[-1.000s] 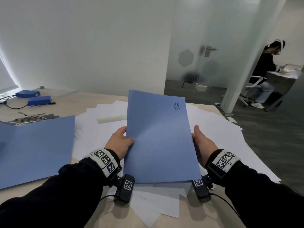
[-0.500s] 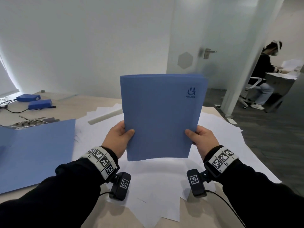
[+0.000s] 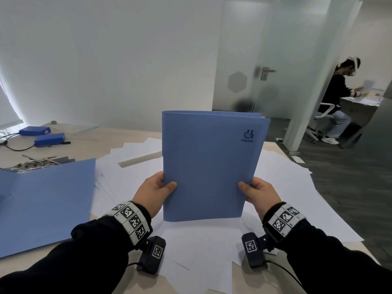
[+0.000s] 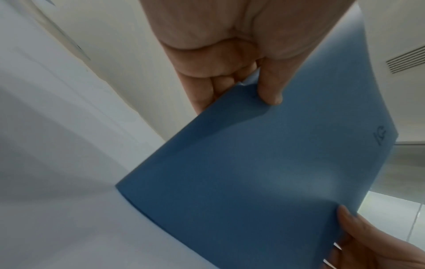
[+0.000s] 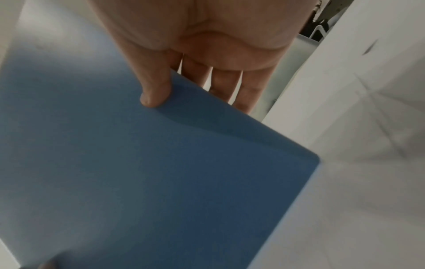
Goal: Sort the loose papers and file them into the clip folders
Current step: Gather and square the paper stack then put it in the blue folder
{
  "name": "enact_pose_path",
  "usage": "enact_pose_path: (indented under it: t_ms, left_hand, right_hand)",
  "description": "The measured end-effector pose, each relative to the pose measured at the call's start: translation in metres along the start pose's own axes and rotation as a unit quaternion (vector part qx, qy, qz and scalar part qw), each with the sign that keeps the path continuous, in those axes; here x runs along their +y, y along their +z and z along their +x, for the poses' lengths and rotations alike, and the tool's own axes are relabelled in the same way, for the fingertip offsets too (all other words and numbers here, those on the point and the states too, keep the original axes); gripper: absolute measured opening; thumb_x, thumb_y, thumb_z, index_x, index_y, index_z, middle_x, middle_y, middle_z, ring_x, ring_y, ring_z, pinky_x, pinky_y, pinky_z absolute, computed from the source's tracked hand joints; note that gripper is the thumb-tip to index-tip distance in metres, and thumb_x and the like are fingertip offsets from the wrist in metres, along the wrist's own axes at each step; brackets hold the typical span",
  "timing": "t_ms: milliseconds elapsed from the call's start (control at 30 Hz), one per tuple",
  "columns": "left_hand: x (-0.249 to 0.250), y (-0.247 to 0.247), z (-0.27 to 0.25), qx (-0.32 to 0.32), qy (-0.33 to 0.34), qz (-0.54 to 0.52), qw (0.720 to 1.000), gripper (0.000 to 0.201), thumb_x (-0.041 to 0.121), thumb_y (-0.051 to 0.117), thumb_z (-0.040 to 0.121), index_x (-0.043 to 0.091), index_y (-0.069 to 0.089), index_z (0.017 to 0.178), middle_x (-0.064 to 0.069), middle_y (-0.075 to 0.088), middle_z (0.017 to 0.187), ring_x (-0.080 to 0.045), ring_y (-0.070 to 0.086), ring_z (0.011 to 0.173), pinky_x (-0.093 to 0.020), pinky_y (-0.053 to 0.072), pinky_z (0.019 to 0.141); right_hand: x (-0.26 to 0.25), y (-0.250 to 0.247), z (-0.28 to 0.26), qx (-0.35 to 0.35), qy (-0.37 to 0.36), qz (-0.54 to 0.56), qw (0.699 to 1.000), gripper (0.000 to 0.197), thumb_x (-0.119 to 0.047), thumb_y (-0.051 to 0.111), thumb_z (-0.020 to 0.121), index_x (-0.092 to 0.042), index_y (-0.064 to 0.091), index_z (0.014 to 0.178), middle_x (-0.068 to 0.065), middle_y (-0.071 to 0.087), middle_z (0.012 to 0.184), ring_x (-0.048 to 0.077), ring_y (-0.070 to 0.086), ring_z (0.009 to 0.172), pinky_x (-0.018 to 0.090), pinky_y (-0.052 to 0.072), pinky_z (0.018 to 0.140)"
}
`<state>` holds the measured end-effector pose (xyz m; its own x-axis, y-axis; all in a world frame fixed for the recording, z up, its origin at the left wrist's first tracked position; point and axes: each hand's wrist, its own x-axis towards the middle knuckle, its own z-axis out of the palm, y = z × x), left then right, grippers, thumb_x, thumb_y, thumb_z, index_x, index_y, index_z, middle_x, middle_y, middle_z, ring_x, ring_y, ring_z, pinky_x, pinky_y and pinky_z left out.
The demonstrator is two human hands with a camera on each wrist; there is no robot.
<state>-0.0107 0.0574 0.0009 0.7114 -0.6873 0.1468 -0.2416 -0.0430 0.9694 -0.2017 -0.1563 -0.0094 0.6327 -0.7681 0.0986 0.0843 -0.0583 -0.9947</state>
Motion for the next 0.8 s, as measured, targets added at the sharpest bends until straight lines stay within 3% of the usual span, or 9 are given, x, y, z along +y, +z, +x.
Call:
enact_pose_path:
  t_ms: [100,200,333,433,500,633,800]
  left_hand:
    - [-0.001,0.001,0.001,-0.003,-0.008,0.008,1.000,0.022,0.009,0.059,0.097,0.029,0.063,0.103,0.021,0.075,0.094,0.000,0.071,0.088,-0.031,0.055,0.088]
    - [0.000,0.000,0.003,0.003,-0.007,0.005,1.000,0.021,0.007,0.059,0.096,0.026,0.065,0.105,0.013,0.076,0.099,-0.007,0.072,0.092,-0.034,0.056,0.086]
    - [0.001,0.000,0.004,0.010,-0.022,-0.018,1.000,0.021,0.003,0.058,0.096,0.020,0.066,0.104,0.009,0.077,0.096,-0.011,0.073,0.089,-0.030,0.056,0.079]
    - [-0.004,0.001,0.005,0.012,-0.064,-0.025,0.998,0.018,0.003,0.060,0.094,0.018,0.067,0.101,-0.001,0.077,0.099,-0.022,0.073,0.092,-0.042,0.057,0.084]
    - [-0.009,0.000,0.005,0.021,-0.084,-0.032,0.996,0.018,0.002,0.060,0.093,0.017,0.067,0.099,-0.004,0.076,0.100,-0.025,0.073,0.091,-0.044,0.057,0.085]
    - [-0.011,-0.003,0.001,0.021,-0.093,-0.053,0.994,0.018,0.001,0.058,0.094,0.016,0.067,0.099,-0.006,0.076,0.101,-0.025,0.073,0.090,-0.038,0.056,0.079]
    - [-0.007,-0.006,-0.001,-0.018,-0.096,-0.037,0.995,0.016,0.011,0.060,0.096,0.018,0.067,0.108,-0.003,0.077,0.100,-0.024,0.074,0.089,-0.045,0.060,0.080]
  right_hand:
    - [0.001,0.003,0.000,0.014,0.017,0.012,1.000,0.018,0.002,0.058,0.092,-0.009,0.072,0.098,0.005,0.076,0.096,0.028,0.071,0.093,0.041,0.057,0.083]
    - [-0.003,0.005,0.001,0.022,0.021,0.009,0.999,0.016,0.001,0.060,0.091,-0.010,0.072,0.095,0.003,0.076,0.092,0.027,0.070,0.089,0.047,0.056,0.085]
    - [-0.008,0.006,-0.001,0.009,0.019,0.000,1.000,0.017,-0.004,0.061,0.092,-0.017,0.071,0.098,0.002,0.076,0.095,0.030,0.070,0.094,0.042,0.056,0.082]
    - [-0.006,0.011,-0.002,-0.001,0.021,0.052,0.998,0.039,-0.001,0.060,0.091,-0.027,0.056,0.120,0.012,0.075,0.100,0.041,0.069,0.095,0.050,0.056,0.082]
    - [-0.003,0.011,0.000,-0.011,0.066,0.101,0.993,0.058,-0.001,0.062,0.089,-0.038,0.043,0.129,0.014,0.074,0.102,0.042,0.069,0.094,0.056,0.055,0.083]
    - [-0.001,0.011,-0.007,-0.110,0.148,0.120,0.976,0.050,-0.009,0.067,0.079,-0.006,0.056,0.128,0.019,0.069,0.116,0.037,0.068,0.099,0.049,0.055,0.086]
    - [0.002,0.015,-0.005,-0.031,0.114,0.056,0.991,0.025,0.000,0.056,0.093,0.000,0.063,0.117,0.021,0.071,0.108,0.036,0.067,0.092,0.048,0.054,0.086]
